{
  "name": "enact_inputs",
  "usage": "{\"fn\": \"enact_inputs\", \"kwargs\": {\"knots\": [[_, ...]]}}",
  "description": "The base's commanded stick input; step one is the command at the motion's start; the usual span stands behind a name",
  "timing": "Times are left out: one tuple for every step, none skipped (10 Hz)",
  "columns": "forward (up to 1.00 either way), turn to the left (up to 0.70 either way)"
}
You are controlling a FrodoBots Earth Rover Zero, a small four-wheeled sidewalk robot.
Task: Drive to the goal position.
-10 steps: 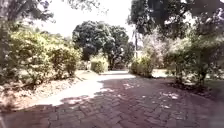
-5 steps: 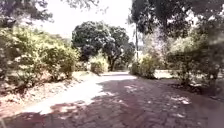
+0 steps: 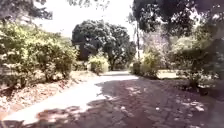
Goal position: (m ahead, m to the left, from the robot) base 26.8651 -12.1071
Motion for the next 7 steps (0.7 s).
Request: {"fn": "enact_inputs", "kwargs": {"knots": [[0.70,0.00],[0.70,0.00],[0.70,0.00],[0.70,0.00],[0.70,0.00],[0.70,0.00],[0.70,0.00]]}}
